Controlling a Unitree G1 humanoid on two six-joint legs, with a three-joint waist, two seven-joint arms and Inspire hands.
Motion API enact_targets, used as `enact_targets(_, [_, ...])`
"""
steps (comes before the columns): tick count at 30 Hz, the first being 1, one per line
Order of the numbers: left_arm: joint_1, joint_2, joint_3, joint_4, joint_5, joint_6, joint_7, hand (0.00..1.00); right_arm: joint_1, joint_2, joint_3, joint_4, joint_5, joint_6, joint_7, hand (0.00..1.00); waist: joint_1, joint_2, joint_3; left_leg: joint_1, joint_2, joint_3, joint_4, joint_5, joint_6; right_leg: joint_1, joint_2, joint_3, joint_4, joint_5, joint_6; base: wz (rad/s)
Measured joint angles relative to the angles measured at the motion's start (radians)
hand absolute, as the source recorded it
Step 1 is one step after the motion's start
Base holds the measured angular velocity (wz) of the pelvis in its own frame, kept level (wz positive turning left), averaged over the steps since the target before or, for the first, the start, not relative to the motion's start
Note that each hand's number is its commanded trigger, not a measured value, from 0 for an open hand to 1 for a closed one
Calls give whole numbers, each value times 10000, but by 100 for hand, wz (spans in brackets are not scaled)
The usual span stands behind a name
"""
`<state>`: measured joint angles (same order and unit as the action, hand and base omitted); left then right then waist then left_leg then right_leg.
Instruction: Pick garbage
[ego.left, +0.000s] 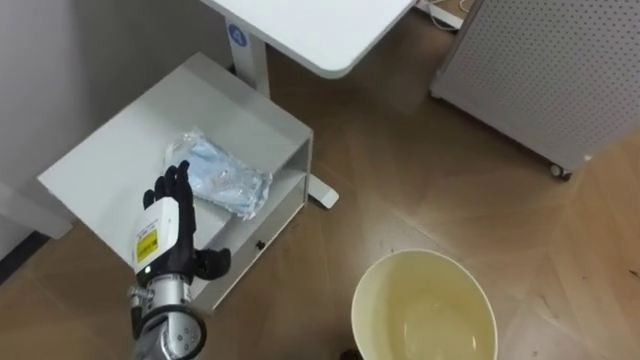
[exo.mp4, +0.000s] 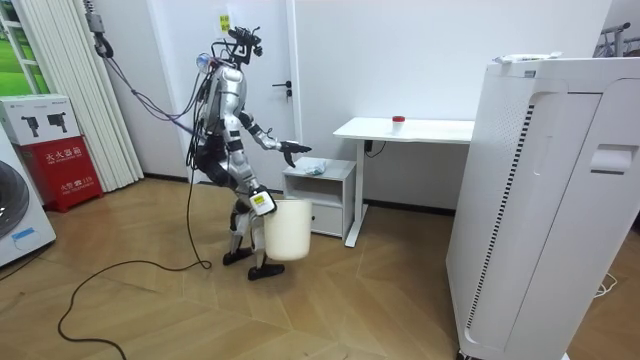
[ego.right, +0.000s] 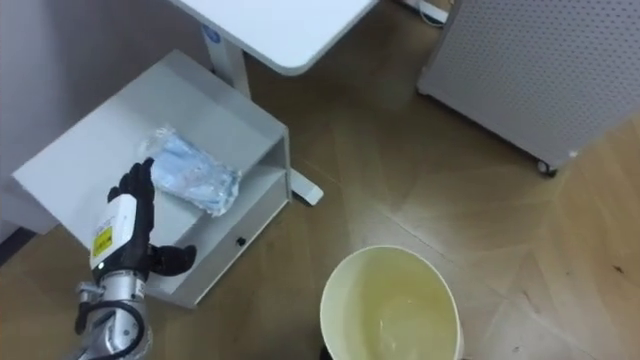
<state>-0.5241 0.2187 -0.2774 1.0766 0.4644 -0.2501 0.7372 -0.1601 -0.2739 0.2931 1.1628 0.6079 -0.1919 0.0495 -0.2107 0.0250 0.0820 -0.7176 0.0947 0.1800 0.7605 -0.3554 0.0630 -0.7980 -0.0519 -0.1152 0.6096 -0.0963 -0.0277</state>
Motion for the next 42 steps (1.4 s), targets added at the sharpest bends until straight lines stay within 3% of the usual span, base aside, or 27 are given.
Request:
enact_targets(6, [-221, 127, -19, 120, 107, -8, 233, 0, 19, 1, 71, 334, 332, -21, -142, 100, -69, 19, 11, -160, 217, 22, 165, -47, -134, -141, 98, -73, 5, 0, -161, -6])
enact_targets(8, [-257, 318, -82, 151, 105, -2, 410, 0, 8, 3, 74, 375, 346, -17, -168, 100, -65, 28, 18, -253, 317, 25, 237, -70, -203, -224, 185, -126, 24, 8, -241, -6])
enact_targets(16, [-264, 426, -238, 323, 116, 52, 418, 0, 5, 0, 204, 383, 636, 60, -253, 100, -75, 63, 47, -225, 335, -55, 219, -152, -364, -243, 197, -248, 262, -209, -396, 2])
enact_targets(21, [-360, 526, -222, 503, 414, 247, 417, 0, -61, -30, 294, 367, 635, 82, -239, 100, -97, 19, 75, -421, 320, -69, 383, -223, -427, -531, 169, -238, 525, -368, -458, 0])
enact_targets(26, [-674, 607, -429, 1034, 521, 630, 360, 0, -199, -40, 294, 345, 635, 212, -246, 100, -396, -25, 102, -789, 330, -169, 685, -292, -469, -889, 160, -248, 857, -476, -502, 3])
enact_targets(34, [-1053, 835, -478, 1620, 1007, 908, 149, 0, -162, -42, 391, 383, 1109, 519, -249, 100, -660, -158, 156, -1061, 370, -24, 770, -327, -523, -1313, 174, -125, 1121, -567, -572, -3])
enact_targets(42, [-1217, 976, -520, 1848, 1673, 1109, 129, 0, -125, -72, 391, 299, 976, 840, -551, 100, -681, -195, 152, -2096, 585, -325, 2006, -771, -620, -2237, 256, -267, 2144, -931, -706, 0])
